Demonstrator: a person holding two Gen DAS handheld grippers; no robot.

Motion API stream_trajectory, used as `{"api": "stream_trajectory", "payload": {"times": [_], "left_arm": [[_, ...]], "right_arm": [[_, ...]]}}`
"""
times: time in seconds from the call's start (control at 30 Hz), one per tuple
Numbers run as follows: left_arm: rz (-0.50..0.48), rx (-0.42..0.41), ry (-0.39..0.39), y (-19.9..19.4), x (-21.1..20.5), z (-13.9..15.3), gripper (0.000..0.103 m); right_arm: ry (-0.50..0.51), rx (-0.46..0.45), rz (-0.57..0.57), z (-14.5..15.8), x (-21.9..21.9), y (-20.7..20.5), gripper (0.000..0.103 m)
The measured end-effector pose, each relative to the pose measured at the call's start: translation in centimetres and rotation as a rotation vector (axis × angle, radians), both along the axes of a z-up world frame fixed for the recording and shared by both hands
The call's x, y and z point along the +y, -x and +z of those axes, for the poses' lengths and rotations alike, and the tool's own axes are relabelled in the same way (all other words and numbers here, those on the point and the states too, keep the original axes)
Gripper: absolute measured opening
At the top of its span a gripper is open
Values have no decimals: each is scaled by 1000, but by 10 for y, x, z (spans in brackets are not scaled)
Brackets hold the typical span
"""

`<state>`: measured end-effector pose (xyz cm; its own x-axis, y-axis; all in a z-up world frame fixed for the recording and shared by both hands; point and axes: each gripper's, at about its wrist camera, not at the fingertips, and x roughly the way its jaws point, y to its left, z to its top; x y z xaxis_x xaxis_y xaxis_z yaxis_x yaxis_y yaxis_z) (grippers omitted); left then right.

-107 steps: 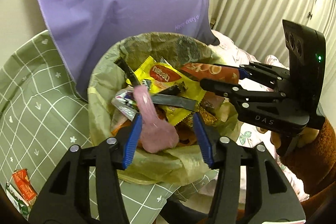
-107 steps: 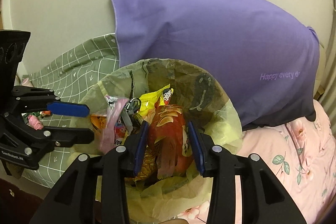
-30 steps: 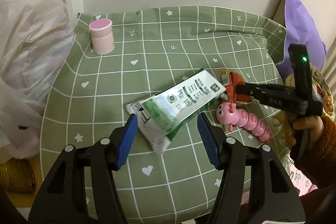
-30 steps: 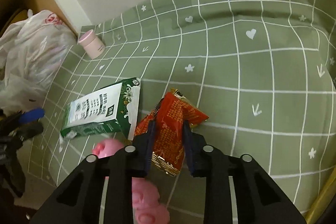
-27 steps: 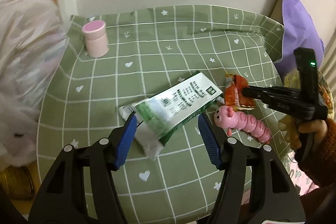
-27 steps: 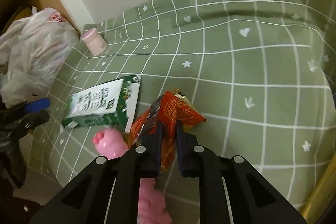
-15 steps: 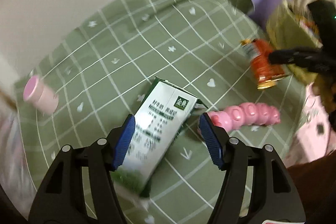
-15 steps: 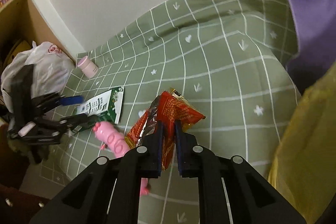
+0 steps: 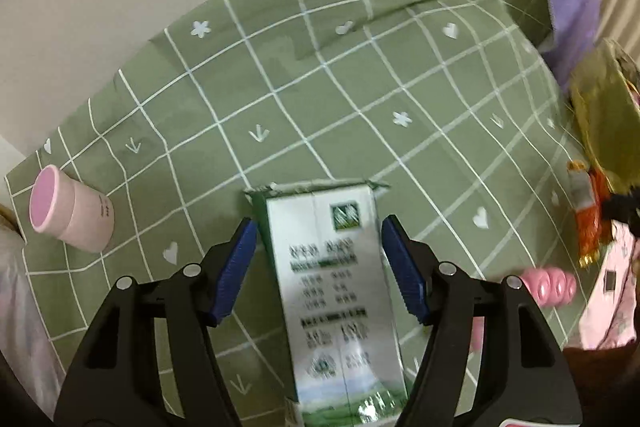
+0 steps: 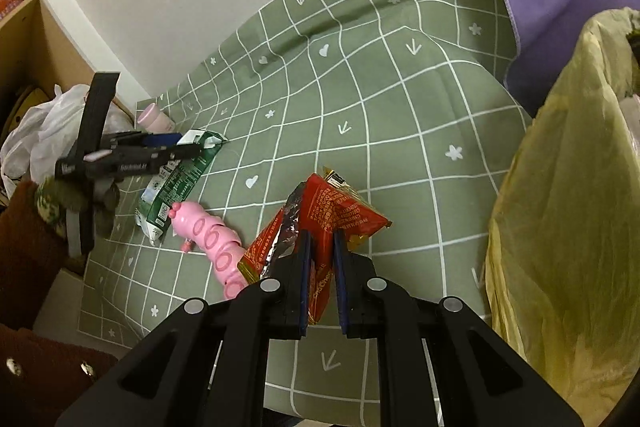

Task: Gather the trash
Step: 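Lift and carry the milk carton and red packet into the yellow bag with both tools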

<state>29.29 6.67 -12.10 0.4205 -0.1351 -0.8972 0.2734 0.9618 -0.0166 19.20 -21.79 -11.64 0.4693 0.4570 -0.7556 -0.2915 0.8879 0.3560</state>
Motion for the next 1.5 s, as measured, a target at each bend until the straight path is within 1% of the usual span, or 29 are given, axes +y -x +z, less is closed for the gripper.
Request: {"api": "stream_trajectory", "payload": {"times": [0.07,0.13,0.2,0.27,0.33,0.4,0.53,0.57,0.63,0.8,0.9,1.0,1.1,1.17,1.23,1.3,1.4,1.5], "left_arm": [[35,15,16,-5,4,0,62],[76,24,59,-8,10,2,62],[125,60,94,-8,18,-1,62],[146,97,89,-6,22,-9,63],[169,110,57,-4,27,-16,63],[192,108,57,-3,30,-18,63],[266,47,99,2,46,1,59],[278,21,127,5,50,10,59],[268,-31,193,16,52,27,59],[259,-149,259,52,45,64,58],[250,-215,281,58,31,83,58],[243,-291,281,68,19,110,58],[226,-384,285,77,9,140,58],[212,-426,288,78,1,155,58],[181,-467,286,81,-11,171,58],[135,-511,282,83,-29,188,58],[71,-548,294,85,-54,206,58],[14,-565,322,86,-79,216,58]], "right_arm": [[5,0,-7,1,-2,1,12],[16,-8,-10,3,-3,3,12],[25,-12,-13,3,-4,5,12],[23,-8,-20,2,-6,6,12],[25,-4,-23,1,-6,4,12],[27,-8,-17,2,-4,4,12],[37,-22,5,6,2,7,12],[38,-24,10,7,4,9,12],[36,-27,20,8,6,12,12],[40,-48,42,11,11,20,12],[43,-78,37,20,9,22,12],[37,-99,23,29,5,18,12],[58,-152,15,45,-1,17,12],[51,-197,0,60,-10,16,12],[52,-250,-24,78,-20,17,12],[57,-285,-43,91,-28,19,12],[73,-347,-85,113,-48,26,12],[95,-393,-130,128,-71,36,12]]}}
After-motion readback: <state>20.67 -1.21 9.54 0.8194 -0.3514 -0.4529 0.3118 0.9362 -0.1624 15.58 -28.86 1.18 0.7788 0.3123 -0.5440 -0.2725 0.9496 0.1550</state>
